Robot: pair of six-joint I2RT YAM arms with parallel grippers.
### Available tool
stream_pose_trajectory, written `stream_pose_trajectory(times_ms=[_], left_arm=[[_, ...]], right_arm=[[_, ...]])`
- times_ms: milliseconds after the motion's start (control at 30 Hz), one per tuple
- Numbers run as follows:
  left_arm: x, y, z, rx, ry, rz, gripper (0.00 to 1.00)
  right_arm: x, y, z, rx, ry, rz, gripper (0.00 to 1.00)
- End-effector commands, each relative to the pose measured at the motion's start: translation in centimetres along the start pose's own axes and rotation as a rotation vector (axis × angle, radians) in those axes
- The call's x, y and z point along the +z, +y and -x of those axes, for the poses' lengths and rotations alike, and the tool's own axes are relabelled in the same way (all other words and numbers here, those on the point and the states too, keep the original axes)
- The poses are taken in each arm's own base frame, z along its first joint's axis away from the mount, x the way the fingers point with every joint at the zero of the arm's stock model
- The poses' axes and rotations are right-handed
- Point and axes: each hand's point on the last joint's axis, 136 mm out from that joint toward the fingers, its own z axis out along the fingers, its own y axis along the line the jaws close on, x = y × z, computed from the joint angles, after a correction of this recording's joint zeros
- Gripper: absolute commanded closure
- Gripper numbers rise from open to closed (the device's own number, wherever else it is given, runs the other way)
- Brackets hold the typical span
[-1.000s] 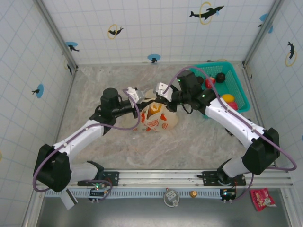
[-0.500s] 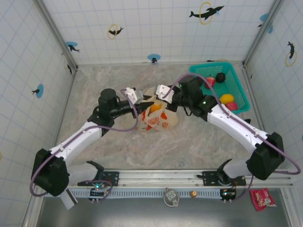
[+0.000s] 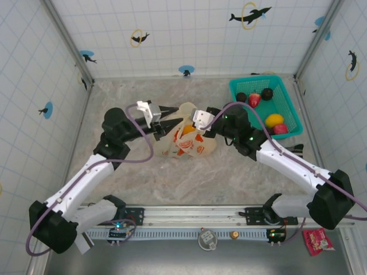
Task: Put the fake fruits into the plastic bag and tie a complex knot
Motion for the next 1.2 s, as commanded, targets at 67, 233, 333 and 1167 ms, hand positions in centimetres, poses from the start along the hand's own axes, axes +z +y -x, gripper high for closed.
stream_pose_trajectory(times_ms=[67,233,333,1167], left_arm=[[0.3,4.9,1.0,-0.025,-0.047,0.211,0.73],[3.5,7.3,-7.1,-0.08,0.233,0.166,0.8],[3.6,4.4,-11.0,-0.086,0.298,0.012,0.82],[3.4,2.0,-17.0,0.123,0.38,-0.028,0.69]], right_arm=[[-1.2,-0.3,2.7,-0.028,-0.141,-0.024,1.0],[-1.5,-0.1,2.9,-0.01,-0.161,-0.013,1.0],[-1.5,-0.3,2.9,0.001,-0.166,-0.008,1.0],[-1.4,-0.3,3.1,0.064,-0.223,0.017,1.0]])
